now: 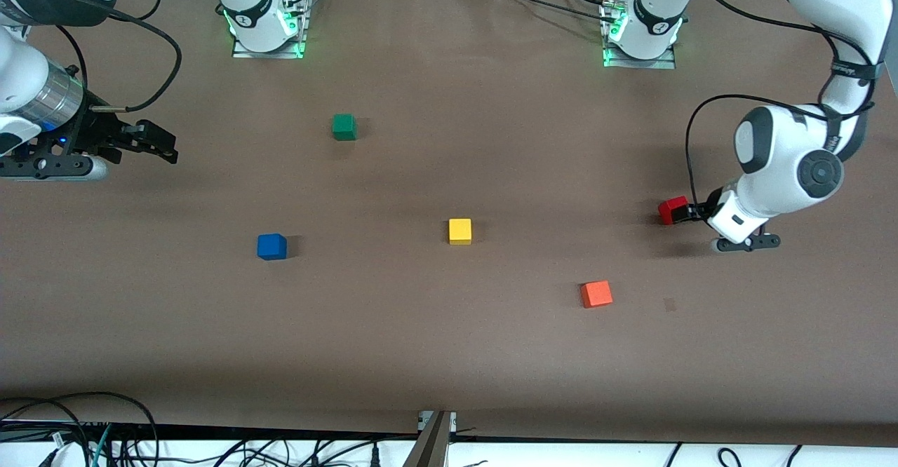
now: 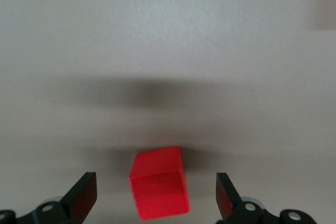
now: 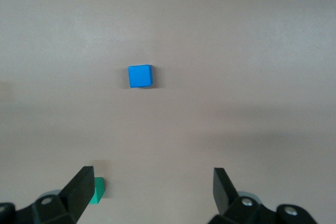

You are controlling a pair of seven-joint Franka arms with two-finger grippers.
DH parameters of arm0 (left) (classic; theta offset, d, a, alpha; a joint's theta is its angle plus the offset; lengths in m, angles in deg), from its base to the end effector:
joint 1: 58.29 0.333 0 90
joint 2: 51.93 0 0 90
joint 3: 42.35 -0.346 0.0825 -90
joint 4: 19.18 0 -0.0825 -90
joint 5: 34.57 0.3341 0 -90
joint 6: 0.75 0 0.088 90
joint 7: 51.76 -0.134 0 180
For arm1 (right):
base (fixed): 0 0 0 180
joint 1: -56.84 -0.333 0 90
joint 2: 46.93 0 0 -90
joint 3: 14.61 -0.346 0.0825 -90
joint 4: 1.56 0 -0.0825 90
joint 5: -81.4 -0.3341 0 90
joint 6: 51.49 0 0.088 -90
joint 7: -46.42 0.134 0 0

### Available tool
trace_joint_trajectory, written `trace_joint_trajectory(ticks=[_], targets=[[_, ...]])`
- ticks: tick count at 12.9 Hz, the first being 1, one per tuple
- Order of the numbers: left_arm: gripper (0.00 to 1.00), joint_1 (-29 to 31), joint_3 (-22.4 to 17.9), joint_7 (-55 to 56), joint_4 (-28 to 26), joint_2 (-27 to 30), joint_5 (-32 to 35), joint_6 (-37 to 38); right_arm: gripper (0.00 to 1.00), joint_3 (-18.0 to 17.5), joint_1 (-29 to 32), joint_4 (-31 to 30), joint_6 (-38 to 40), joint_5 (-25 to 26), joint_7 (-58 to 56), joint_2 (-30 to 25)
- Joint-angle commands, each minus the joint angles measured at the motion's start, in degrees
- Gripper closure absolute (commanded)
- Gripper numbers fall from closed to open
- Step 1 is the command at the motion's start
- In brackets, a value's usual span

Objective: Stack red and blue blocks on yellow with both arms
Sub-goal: 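Reach the left gripper down to the red cube and grasp it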

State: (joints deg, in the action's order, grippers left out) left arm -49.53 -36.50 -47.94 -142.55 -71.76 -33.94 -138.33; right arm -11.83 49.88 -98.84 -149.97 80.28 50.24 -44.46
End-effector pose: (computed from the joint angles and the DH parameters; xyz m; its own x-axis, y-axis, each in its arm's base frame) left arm 0.5350 0.0286 0.2713 0.9890 0.1115 -0.0976 0.1141 -0.9932 0.0215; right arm 0.5240 0.0411 0.5640 0.9997 0.0034 -0.0232 0.0030 -0.9999 -0.0157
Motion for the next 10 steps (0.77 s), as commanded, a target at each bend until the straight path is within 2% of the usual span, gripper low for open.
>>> trace_joint_trajectory(ticks=[1,7,10], targets=[[0.0,0.4,0.1,-0.3,-7.8,3.7,-0.6,-6.5,0.0,-0.3,0.0,0.9,0.8,0.4,0.3,0.2],[0.0,0.4,0.7,2.9,-10.6,3.5,-0.8,-10.0,0.0,-0.2,0.0,0.9,0.8,0.3,0.3,0.2],[0.07,0.4,0.7,3.0,-10.6,3.1,-0.8,-10.3,0.0,-0.2,0.0,0.8,0.8,0.3,0.3,0.2]])
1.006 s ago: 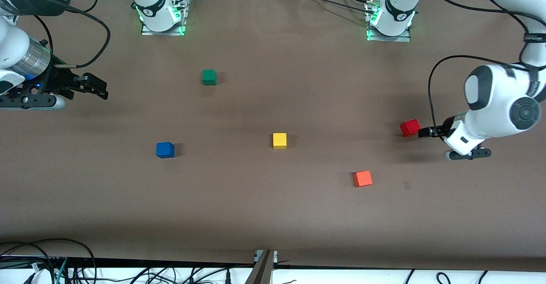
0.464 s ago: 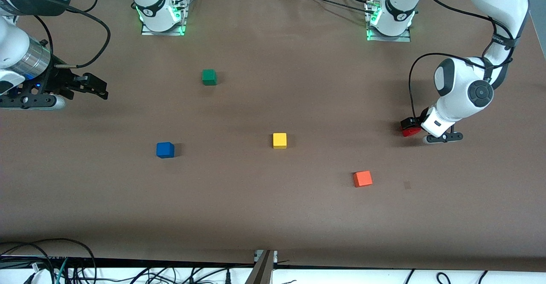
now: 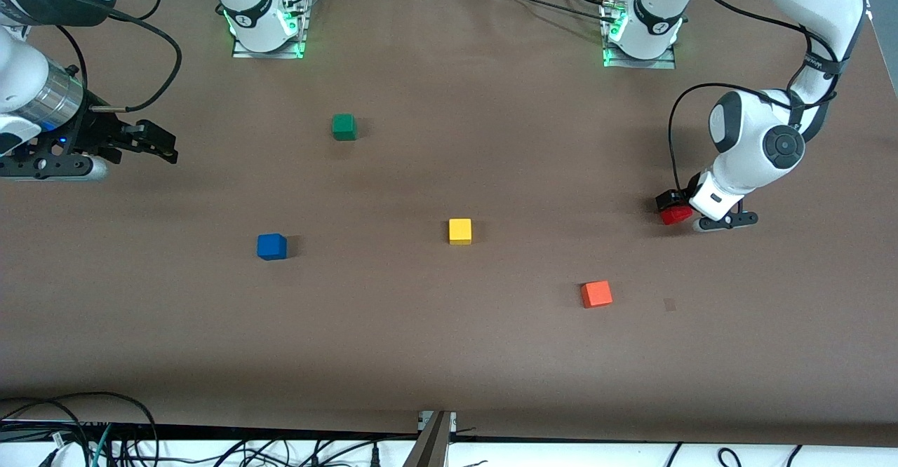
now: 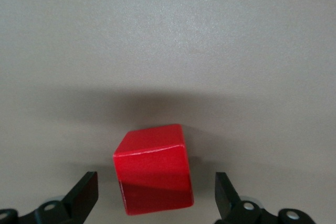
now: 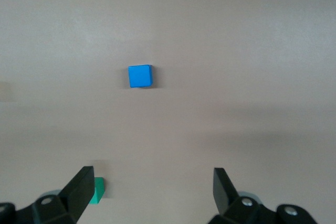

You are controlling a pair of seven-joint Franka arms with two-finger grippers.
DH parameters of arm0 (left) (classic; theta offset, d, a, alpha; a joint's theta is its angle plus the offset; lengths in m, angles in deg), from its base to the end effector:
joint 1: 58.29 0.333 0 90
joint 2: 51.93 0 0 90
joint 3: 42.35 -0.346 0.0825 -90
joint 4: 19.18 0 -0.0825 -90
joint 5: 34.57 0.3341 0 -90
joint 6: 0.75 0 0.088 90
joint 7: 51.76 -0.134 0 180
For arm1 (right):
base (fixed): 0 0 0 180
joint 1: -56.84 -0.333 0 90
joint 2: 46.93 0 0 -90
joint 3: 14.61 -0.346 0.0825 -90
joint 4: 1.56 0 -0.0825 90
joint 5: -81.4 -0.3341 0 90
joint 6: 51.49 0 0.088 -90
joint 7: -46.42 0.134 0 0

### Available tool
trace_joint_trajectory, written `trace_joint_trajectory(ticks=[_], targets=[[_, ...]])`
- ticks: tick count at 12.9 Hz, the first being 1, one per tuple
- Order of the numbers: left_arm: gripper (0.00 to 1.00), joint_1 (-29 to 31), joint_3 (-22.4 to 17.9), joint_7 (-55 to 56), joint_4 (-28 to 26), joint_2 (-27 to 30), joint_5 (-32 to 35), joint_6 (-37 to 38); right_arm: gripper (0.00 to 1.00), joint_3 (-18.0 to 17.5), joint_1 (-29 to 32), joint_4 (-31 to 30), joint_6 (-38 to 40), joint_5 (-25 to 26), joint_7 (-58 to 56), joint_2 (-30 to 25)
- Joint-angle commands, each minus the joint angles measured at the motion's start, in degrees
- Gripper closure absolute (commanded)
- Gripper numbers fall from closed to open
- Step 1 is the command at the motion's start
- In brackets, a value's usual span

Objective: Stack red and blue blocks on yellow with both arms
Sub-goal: 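Reach the left gripper down to the red cube and grasp it, then lift the red cube with the left gripper toward the yellow cube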

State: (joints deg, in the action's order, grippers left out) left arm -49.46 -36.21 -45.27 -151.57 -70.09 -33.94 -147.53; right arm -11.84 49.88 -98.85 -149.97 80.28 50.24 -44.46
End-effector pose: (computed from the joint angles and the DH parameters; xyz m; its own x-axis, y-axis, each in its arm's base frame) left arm 0.5009 0.0233 0.2471 0.9859 0.1534 -0.0665 0.1551 -0.9877 0.0205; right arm 0.5239 0.0412 0.5639 0.9997 0.0036 -0.0234 0.0032 -0.9999 -0.0157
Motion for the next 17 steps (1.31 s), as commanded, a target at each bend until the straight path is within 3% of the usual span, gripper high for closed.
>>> trace_joint_trajectory(ticks=[1,2,4,7,8,11,15,17], targets=[[0.08,0.3,0.4,0.5,-1.6,1.1,-0.8,-1.2,0.0,-0.2,0.0,0.8,0.8,0.3,0.3,0.2],[0.13,0.3,0.4,0.7,-1.6,1.0,-0.8,-1.2,0.0,-0.2,0.0,0.8,0.8,0.4,0.3,0.2],[0.34,0.0,0.4,2.6,-1.5,0.9,-0.8,-1.2,0.0,-0.2,0.0,0.6,0.8,0.3,0.2,0.2],[0.88,-0.5,0.5,2.8,-1.1,1.0,-0.6,-1.0,0.0,-0.2,0.0,0.5,0.2,0.3,0.1,0.2],[0.98,-0.5,0.5,2.8,-0.6,1.2,-0.6,-0.6,0.0,-0.2,0.0,0.5,-0.1,0.3,0.1,0.2],[1.0,-0.7,2.4,2.6,2.7,2.4,-0.5,1.3,0.0,-0.3,0.0,0.4,-1.3,0.2,0.1,0.3],[1.0,-1.5,10.0,3.0,19.0,0.5,-0.5,20.0,0.0,-0.3,0.0,0.4,-2.2,0.3,-0.5,0.5],[1.0,-5.6,11.1,3.0,25.8,-1.7,-0.5,24.3,0.0,-0.3,0.0,0.4,-2.2,0.3,-0.6,0.6]])
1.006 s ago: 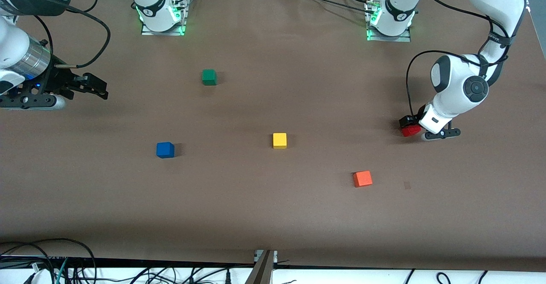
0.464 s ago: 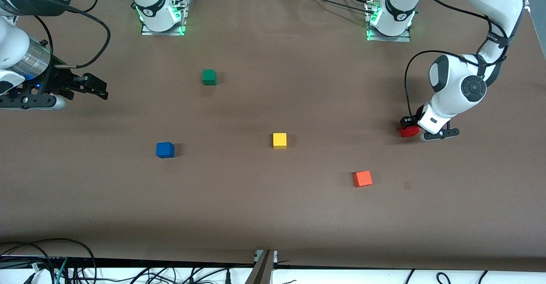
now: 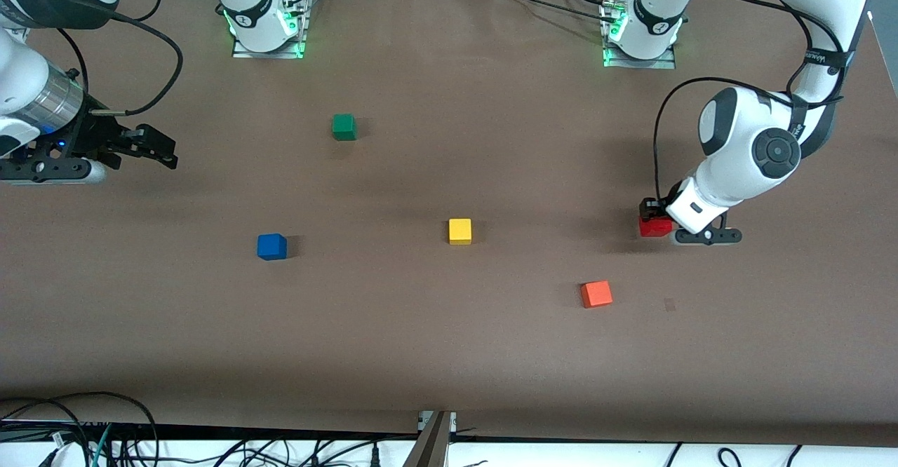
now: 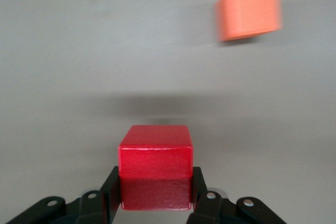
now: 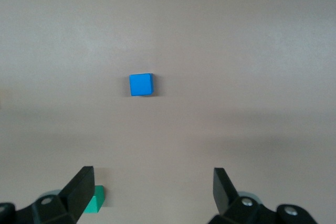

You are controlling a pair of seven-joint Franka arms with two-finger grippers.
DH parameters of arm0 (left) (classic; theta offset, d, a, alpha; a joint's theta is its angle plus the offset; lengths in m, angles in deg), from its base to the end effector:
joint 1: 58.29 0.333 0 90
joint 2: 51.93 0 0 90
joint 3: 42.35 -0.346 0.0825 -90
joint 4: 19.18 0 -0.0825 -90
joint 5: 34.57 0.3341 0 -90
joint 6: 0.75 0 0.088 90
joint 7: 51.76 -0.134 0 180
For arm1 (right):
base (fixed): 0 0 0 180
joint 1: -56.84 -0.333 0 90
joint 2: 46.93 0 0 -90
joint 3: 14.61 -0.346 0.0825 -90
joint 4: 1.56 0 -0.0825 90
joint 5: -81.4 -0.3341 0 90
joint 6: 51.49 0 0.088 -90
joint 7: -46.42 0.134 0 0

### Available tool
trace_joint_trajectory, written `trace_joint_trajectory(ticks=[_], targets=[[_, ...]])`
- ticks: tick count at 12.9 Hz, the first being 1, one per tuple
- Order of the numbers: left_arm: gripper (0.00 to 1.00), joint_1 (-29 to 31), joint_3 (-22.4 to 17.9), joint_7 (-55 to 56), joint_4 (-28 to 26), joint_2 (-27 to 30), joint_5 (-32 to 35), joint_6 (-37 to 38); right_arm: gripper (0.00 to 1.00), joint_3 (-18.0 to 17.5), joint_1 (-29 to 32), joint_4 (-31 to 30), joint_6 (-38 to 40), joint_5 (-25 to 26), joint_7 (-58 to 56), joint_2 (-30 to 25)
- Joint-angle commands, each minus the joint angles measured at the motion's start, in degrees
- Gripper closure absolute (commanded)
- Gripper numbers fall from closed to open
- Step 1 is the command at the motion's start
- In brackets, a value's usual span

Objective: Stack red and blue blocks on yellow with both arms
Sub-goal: 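Lift the red cube with the left gripper toward the yellow cube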

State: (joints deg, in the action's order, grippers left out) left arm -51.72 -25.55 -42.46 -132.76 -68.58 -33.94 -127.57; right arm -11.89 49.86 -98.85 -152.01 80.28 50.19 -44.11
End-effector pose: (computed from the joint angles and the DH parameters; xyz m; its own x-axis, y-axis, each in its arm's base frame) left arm 0.5587 -0.0916 0.3556 0.9982 -0.0153 -0.0585 -0.0114 -0.9978 0.0658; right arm 0.5301 0.0423 0.5638 1.0000 0.0051 0.0061 0.0052 -0.9998 -0.0173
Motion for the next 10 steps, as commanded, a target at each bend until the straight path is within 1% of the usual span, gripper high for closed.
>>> trace_joint_trajectory(ticks=[1,3,5,7,8,10], targets=[[1.0,-6.1,0.4,0.5,10.4,-5.4,-0.5,5.1,0.0,-0.3,0.0,0.4,-0.1,0.3,-0.5,0.3],[0.98,-11.8,0.3,4.5,16.4,-9.6,-0.5,5.5,0.0,-0.3,0.0,0.4,-0.1,0.3,-0.5,0.3],[0.98,-18.0,-0.1,12.8,23.3,-14.7,-0.5,5.5,0.0,-0.3,0.0,0.6,-0.2,0.4,-0.5,0.4],[0.98,-22.5,-0.3,18.6,29.8,-19.8,-0.5,5.5,0.0,-0.3,0.0,1.0,-1.0,0.2,-0.6,1.2],[0.98,-24.3,-0.4,21.8,32.4,-22.1,-0.5,5.5,0.0,-0.3,-0.3,1.3,-1.5,0.2,-0.6,1.8],[0.99,-28.3,-1.7,26.2,35.7,-25.2,0.9,5.5,0.0,-0.4,-0.8,1.4,-1.4,0.5,-0.5,1.8]])
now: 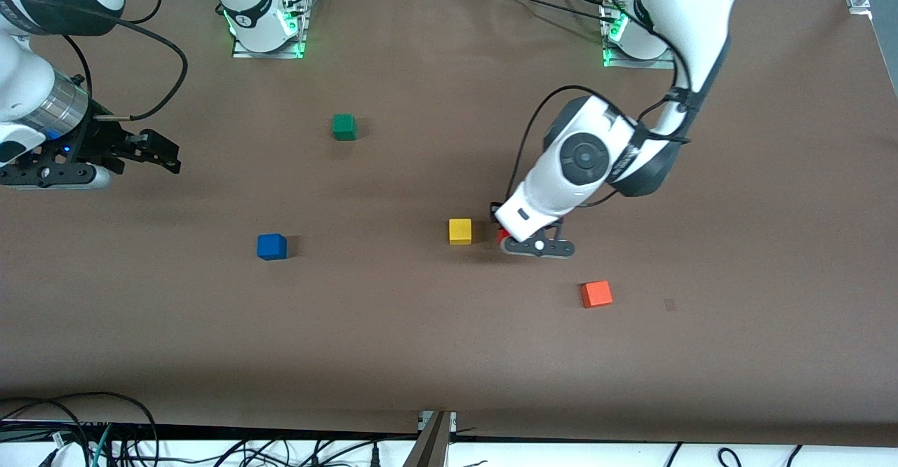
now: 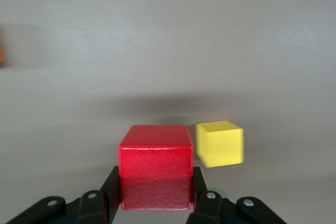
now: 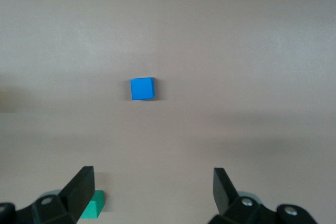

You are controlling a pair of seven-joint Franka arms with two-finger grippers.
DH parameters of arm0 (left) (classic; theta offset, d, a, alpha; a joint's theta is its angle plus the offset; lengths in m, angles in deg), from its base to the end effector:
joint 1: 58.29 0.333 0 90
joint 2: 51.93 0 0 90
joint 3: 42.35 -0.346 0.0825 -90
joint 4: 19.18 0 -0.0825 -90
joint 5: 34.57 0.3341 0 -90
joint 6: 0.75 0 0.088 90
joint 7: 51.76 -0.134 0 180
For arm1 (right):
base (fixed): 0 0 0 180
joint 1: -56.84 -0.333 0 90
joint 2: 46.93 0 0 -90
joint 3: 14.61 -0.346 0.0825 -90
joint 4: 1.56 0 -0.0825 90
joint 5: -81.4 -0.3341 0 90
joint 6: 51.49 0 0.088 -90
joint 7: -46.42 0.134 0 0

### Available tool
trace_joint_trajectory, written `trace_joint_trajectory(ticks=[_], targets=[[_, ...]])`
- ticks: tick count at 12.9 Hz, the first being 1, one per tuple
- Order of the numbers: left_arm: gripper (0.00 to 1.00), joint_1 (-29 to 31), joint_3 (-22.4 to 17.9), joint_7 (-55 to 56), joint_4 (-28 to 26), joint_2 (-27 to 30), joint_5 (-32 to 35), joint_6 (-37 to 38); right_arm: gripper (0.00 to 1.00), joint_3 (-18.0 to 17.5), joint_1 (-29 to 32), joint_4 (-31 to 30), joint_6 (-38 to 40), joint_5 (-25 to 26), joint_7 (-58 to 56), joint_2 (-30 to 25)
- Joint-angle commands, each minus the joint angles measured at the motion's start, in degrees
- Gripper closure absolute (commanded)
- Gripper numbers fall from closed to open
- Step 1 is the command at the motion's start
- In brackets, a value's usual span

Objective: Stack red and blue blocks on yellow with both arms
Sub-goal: 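Lift the red cube with the left gripper toward the yellow cube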

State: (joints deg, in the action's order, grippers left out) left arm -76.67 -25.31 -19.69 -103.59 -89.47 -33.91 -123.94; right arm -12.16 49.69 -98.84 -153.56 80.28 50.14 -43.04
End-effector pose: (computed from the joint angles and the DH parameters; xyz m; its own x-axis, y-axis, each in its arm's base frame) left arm 0.5891 -0.3678 0.3331 0.9986 -0.0061 -0.0527 0.0028 -0.9861 0.1662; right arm 0.5376 0.0471 0.5563 0.9998 0.0132 0.0147 0.0134 -0.9998 -0.0173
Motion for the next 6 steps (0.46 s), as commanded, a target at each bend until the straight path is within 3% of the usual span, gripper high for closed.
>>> trace_joint_trajectory(ticks=[1,3,6], targets=[[0.98,-6.1,-3.4,5.0,8.2,-5.7,0.9,1.9,0.0,-0.2,-2.1,2.0,0.1,1.2,-0.4,0.9],[0.99,-11.6,-6.9,7.7,10.1,-8.1,0.8,1.9,0.0,-0.1,-2.3,2.0,0.1,1.4,-0.5,2.2],[0.99,-15.6,-8.9,10.1,10.9,-9.4,0.8,1.9,0.0,0.1,-1.7,2.0,-0.4,1.2,-0.5,4.9]])
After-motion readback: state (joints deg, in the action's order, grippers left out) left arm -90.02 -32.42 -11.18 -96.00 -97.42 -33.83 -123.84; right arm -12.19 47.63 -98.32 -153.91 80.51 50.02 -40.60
